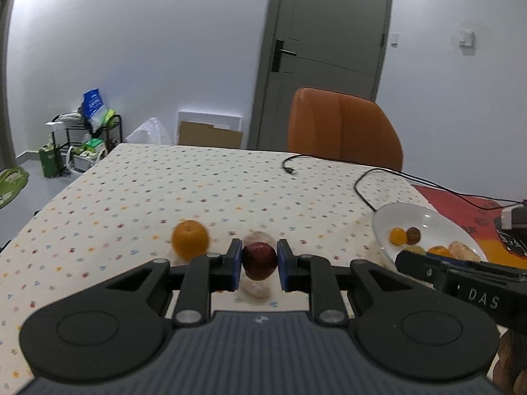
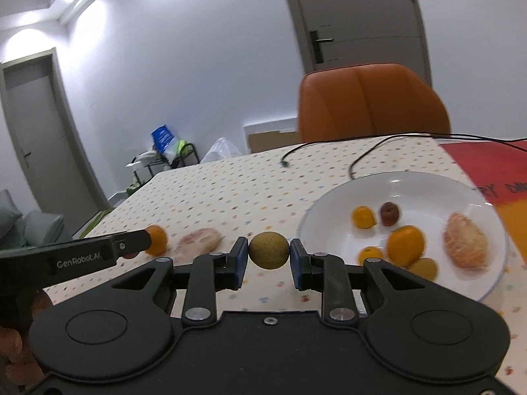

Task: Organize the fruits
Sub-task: 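Carry both plums over the white plate and open both tools to release them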

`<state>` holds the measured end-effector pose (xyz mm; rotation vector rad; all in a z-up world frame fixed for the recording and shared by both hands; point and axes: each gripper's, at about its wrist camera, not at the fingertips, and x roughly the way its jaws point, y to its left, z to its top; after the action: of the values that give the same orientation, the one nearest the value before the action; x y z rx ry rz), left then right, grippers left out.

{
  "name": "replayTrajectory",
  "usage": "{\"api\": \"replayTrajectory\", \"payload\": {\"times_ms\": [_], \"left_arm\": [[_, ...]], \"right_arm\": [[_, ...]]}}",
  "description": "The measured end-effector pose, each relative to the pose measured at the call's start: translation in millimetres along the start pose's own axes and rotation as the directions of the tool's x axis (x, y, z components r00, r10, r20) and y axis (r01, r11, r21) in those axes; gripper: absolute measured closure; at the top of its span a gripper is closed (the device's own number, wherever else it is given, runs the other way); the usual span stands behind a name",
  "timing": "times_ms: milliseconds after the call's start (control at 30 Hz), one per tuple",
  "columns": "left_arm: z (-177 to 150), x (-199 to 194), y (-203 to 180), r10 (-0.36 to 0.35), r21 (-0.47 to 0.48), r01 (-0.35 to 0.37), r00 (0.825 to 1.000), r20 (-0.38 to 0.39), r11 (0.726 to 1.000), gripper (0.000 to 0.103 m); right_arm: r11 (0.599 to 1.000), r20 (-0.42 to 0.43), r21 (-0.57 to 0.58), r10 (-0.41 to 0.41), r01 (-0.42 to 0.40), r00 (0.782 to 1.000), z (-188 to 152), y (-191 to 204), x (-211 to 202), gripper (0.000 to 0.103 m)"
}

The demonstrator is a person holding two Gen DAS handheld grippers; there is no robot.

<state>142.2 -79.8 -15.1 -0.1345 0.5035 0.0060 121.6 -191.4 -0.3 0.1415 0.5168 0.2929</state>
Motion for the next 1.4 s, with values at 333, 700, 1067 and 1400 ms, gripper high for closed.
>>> {"api": "replayTrajectory", "payload": {"times_ms": [333,700,1067,1400], "left_arm": [[1.4,6.7,-33.3,-0.044,0.054,0.044,0.999,-0.005,0.998,0.082],[1.5,13.7,-68.6,-0.078,0.106,0.078,0.997,-0.003,0.991,0.082],[-0.8,25.6,-98.3,-0.105,0.148,0.106,0.994,-0.015,0.983,0.082],[-1.1,39.6,-117.7,-0.117,0.172,0.121,0.993,-0.031,0.978,0.082]], "right_arm": [[0.997,0.047,0.049,-0.060,0.058,0.997,-0.9,-33.4,-19.7,0.077],[0.987,0.077,0.104,-0.130,0.122,0.989,-4.0,-72.2,-36.9,0.077],[0.974,0.076,0.158,-0.178,0.164,0.981,-11.4,-104.0,-45.4,0.077],[0.966,0.074,0.189,-0.195,0.178,0.978,-19.8,-119.5,-48.7,0.072]]}}
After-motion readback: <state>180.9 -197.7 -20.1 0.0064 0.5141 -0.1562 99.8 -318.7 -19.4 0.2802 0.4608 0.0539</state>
